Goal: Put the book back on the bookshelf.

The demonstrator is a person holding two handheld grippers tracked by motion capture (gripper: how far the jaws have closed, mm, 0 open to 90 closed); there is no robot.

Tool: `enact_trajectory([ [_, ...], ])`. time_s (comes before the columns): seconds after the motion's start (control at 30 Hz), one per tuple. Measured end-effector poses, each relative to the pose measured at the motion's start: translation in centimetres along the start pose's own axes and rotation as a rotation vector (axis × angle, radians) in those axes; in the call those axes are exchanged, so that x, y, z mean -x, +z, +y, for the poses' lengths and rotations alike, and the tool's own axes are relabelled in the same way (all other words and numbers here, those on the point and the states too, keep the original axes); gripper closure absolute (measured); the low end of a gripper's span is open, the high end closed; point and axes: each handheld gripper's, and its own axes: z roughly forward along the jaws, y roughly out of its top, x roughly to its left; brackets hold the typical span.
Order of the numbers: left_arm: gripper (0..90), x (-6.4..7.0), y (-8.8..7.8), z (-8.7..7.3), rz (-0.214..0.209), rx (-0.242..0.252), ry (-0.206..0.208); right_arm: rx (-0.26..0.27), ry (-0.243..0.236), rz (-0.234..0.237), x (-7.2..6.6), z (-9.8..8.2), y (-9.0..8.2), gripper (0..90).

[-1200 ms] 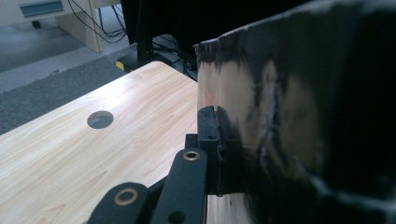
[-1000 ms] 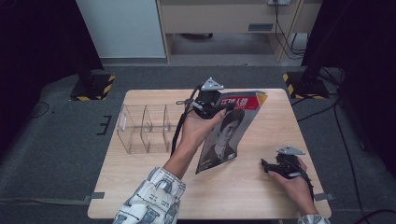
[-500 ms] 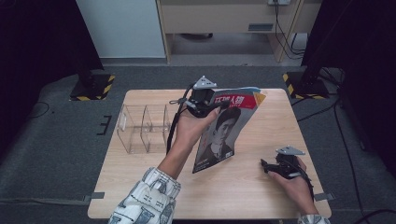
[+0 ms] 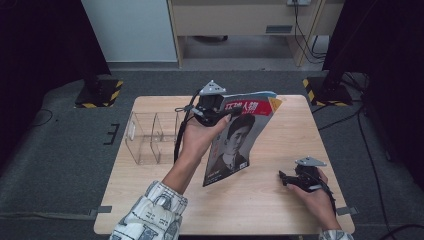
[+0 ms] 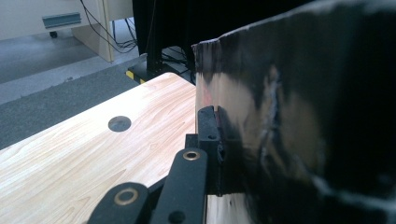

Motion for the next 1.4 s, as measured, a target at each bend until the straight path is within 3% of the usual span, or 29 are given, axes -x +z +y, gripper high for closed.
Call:
enact_trajectory([
  [0.23,86.6,-0.1,-0.7,-0.7,-0.002,-0.004,0.013,-0.001,0.001,0.002,0.0,0.0,0.0,17.1],
  [1.03,86.6,-0.8,-2.4,-3.0,-0.026,-0.007,-0.005,-0.003,-0.005,0.008,-0.1,0.0,0.0,16.8],
  [1.4,86.6,-0.8,-3.9,-4.3,-0.038,0.002,-0.01,-0.002,-0.001,0.013,-0.2,0.0,0.0,16.8],
])
